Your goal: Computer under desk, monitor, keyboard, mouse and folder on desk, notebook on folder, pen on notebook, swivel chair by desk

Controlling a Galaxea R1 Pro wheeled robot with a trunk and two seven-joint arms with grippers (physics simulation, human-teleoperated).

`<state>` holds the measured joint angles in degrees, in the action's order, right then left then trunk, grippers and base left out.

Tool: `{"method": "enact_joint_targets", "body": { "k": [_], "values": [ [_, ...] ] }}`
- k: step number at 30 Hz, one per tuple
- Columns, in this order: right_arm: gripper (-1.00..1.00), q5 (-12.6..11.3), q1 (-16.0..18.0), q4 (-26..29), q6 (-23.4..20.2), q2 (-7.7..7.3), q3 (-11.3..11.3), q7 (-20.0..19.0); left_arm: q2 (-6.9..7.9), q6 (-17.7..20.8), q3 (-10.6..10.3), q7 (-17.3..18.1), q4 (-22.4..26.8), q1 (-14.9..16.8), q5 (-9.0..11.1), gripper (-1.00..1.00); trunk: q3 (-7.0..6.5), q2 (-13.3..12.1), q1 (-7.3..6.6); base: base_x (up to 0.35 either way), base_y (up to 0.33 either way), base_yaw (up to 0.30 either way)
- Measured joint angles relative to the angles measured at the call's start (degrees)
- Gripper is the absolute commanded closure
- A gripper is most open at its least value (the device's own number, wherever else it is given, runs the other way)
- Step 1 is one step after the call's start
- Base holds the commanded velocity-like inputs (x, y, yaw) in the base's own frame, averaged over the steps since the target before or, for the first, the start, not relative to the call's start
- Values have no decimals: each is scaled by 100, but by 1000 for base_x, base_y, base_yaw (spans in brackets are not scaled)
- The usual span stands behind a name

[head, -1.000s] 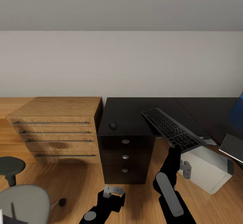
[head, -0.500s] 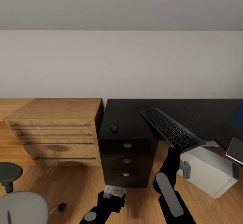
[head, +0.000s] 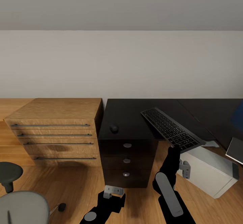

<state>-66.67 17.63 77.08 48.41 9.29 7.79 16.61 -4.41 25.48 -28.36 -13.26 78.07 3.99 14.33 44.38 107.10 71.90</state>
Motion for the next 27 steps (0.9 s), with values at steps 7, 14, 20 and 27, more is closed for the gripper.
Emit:
{"method": "enact_joint_targets", "body": {
  "k": [7, 14, 20, 27],
  "values": [
    [100, -4, 1, -15, 2, -6, 1, -20, 0, -1, 0, 0, 0, 0, 0, -100, 0, 0, 0, 0, 0, 0],
    [-100, -288, -1, -84, 56, -21, 208, -6, 0, 0, -1, 0, 0, 1, 0, -100, 1, -1, 0, 0, 0, 0],
    [-100, -284, -1, -84, 56, -22, 222, -9, 0, 0, -1, 0, 0, 1, 0, -100, 1, 0, 0, 0, 0, 0],
    [-100, -273, -1, -84, 61, -22, 223, -12, 0, 0, -1, 0, 0, 1, 0, -100, 1, 0, 0, 0, 0, 0]
  ]
}}
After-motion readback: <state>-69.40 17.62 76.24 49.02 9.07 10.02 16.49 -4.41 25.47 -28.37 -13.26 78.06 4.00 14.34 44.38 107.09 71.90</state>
